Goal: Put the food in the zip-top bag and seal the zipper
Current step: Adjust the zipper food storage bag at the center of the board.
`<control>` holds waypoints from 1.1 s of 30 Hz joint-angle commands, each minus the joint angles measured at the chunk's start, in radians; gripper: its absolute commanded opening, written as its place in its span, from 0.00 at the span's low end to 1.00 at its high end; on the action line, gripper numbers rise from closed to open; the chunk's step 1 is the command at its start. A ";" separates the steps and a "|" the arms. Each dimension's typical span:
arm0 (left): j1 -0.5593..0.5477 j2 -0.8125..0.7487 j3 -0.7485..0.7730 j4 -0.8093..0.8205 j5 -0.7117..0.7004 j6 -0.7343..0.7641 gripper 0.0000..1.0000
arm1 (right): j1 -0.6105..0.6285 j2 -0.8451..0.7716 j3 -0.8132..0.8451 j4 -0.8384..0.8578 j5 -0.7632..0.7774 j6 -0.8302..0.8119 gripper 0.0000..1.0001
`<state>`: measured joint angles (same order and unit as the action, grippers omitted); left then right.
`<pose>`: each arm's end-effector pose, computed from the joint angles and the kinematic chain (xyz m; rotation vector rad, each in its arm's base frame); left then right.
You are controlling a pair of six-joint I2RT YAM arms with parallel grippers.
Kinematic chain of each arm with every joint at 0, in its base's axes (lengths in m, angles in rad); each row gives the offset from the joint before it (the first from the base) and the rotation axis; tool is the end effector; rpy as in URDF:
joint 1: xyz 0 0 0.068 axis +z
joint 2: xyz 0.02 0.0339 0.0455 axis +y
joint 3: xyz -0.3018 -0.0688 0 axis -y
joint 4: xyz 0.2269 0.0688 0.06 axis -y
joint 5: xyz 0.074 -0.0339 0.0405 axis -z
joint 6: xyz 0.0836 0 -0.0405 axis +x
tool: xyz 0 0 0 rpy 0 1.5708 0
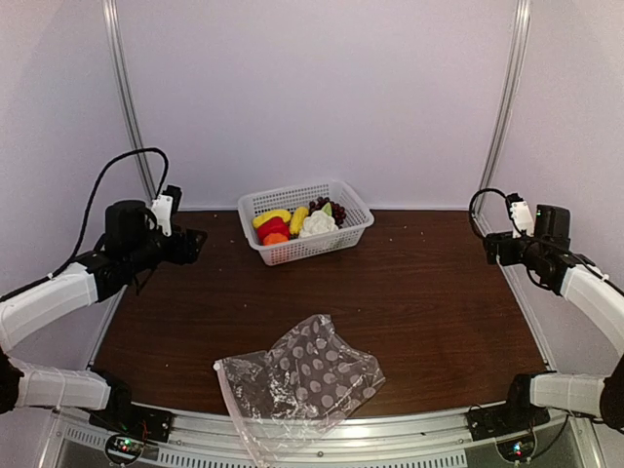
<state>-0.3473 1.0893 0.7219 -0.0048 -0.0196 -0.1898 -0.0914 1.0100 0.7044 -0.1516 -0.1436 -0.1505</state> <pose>0.2454 -0.0871 0.2982 0.1410 1.9528 -0.3364 0.2347 -0.0095 0.2888 -0.1502 2.0174 -0.0075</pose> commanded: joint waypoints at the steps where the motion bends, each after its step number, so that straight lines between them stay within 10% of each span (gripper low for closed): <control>1: -0.069 -0.044 -0.042 0.113 0.224 0.047 0.76 | -0.008 -0.014 -0.003 0.015 -0.031 -0.053 1.00; 17: -0.711 0.269 0.111 -0.152 0.322 0.217 0.66 | -0.008 -0.003 -0.025 -0.032 -0.192 -0.191 1.00; 33: -0.789 0.587 0.183 -0.069 0.173 0.143 0.65 | -0.008 0.012 -0.022 -0.049 -0.202 -0.210 1.00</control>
<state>-1.1351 1.6173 0.8654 -0.1280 0.2363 -0.0288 -0.0921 1.0142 0.6891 -0.1848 -0.3264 -0.3489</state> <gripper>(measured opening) 0.653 0.994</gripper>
